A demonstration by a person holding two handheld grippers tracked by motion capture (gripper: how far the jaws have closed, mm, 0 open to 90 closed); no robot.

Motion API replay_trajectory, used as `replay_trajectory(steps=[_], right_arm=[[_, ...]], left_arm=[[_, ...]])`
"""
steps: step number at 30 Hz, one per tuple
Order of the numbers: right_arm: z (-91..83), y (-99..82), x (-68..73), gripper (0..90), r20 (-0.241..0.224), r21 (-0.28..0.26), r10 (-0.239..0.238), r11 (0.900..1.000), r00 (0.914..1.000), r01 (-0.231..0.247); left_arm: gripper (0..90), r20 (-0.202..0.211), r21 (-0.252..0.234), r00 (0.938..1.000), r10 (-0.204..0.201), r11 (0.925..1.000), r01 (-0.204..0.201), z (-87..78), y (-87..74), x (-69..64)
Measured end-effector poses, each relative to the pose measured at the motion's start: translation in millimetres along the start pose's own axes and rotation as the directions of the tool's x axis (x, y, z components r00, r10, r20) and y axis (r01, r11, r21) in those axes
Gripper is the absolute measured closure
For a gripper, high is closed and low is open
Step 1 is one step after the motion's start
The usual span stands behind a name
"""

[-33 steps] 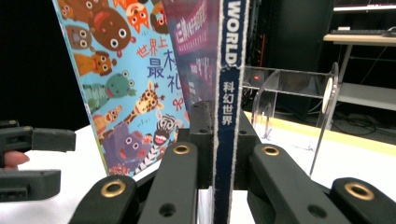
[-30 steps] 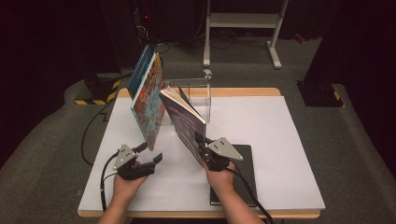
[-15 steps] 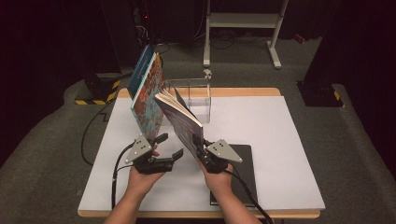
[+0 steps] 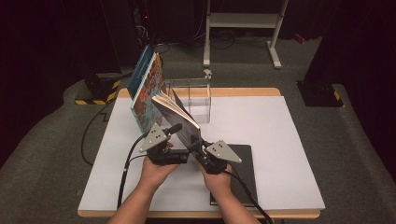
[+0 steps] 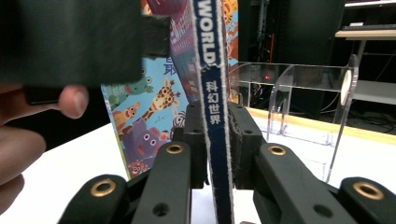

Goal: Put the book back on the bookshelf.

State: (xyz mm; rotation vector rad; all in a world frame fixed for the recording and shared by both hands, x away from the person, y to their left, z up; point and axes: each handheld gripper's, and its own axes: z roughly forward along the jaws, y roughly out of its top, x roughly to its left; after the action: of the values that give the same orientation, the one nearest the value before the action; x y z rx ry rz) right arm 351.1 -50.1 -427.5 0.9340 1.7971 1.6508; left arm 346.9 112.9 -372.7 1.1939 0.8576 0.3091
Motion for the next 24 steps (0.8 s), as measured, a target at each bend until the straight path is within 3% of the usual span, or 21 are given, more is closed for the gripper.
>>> replay_trajectory(steps=[3,5,10,12,17,24], right_arm=[[-1.7,-2.5,-1.9,61.2,-0.046,0.061,0.032,0.9977,0.9984,-0.029],[-6.2,-5.8,-5.7,59.0,-0.07,0.1,0.056,0.9938,0.996,-0.049],[-13.8,-12.6,-15.0,64.5,-0.084,0.163,0.075,0.9848,0.9936,-0.06],[-14.6,-13.9,-16.9,72.3,-0.107,0.175,0.088,0.9822,0.9904,-0.068],[-15.5,-13.4,-8.9,78.9,-0.058,0.154,-0.015,0.9877,0.9982,0.024],[-15.0,-12.5,-1.9,77.7,-0.063,0.155,-0.02,0.9874,0.9978,0.03]], left_arm=[[10.8,-0.014,-0.007,0.9999,0.005,1.0,-0.005,0.8,1.1,0.2],[10.4,-0.024,-0.01,0.9997,0.003,0.9999,-0.004,1.0,0.8,0.6],[9.5,-0.046,-0.015,0.9989,0.005,0.9999,-0.006,2.2,-1.1,-0.6],[9.4,-0.054,-0.011,0.9985,0.003,0.9999,-0.004,3.1,-1.3,-1.4],[9.5,-0.066,0.009,0.9978,-0.003,1.0,0.003,5.5,-3.2,-0.9],[9.4,-0.083,0.013,0.9965,-0.007,0.9999,0.008,4.6,-4.8,1.8]])
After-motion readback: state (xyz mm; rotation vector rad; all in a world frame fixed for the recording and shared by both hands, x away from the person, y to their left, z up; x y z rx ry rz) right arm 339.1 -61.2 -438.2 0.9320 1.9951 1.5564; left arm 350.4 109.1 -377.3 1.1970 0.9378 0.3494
